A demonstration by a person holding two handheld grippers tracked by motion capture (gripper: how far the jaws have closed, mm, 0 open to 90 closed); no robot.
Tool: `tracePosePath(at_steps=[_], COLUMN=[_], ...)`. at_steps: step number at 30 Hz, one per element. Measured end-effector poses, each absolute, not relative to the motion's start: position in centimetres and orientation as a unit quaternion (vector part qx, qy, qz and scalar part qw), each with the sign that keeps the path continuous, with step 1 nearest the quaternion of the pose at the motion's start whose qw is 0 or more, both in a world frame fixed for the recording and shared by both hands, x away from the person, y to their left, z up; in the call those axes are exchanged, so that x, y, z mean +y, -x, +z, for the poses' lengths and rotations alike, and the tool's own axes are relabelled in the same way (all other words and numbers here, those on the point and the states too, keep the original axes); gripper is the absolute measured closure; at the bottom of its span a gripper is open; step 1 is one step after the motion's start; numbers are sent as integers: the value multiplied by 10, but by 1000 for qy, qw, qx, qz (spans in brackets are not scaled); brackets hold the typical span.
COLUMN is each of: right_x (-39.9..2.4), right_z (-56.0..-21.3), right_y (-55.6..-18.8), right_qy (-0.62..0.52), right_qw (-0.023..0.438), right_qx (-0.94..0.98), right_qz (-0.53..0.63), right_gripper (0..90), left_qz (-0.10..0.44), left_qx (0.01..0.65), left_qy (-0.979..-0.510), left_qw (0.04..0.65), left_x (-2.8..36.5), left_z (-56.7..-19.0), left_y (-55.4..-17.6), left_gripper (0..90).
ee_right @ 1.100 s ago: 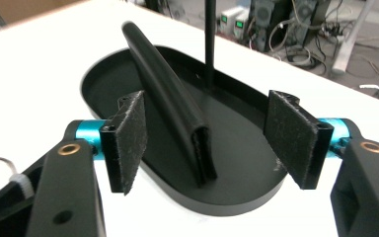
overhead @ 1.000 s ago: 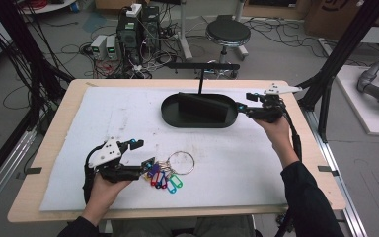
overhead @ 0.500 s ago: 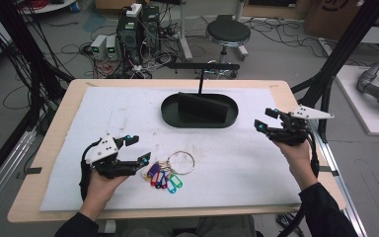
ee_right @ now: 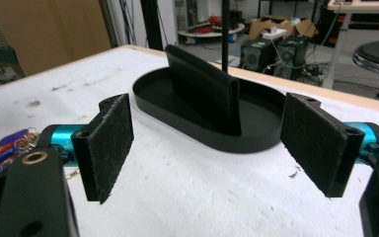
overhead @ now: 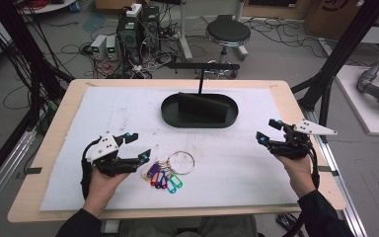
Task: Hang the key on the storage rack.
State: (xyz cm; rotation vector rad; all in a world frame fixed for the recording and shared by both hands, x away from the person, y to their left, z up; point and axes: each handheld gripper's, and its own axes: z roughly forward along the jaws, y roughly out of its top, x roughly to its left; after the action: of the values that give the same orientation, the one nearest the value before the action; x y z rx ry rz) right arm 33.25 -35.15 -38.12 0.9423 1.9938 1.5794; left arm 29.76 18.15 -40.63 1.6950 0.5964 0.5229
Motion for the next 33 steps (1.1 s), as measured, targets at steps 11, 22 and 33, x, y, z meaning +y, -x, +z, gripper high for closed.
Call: tracePosePath(at_steps=[11, 22, 33], right_x=[-359, -358, -358], right_z=[-384, -386, -388], right_y=[-327, -326, -333], right_qy=[-354, -361, -367], right_qw=[217, 219, 208], right_qx=[722, 732, 733], right_qz=[554, 535, 534], right_gripper=[212, 212, 212], left_qz=[211, 173, 150], left_qx=[258, 278, 272], left_qy=[-729, -736, -766], left_qw=[598, 593, 562], left_x=[178, 162, 143], left_z=[-405, -404, -414], left_y=[-306, -318, -330], left_gripper=[272, 222, 280])
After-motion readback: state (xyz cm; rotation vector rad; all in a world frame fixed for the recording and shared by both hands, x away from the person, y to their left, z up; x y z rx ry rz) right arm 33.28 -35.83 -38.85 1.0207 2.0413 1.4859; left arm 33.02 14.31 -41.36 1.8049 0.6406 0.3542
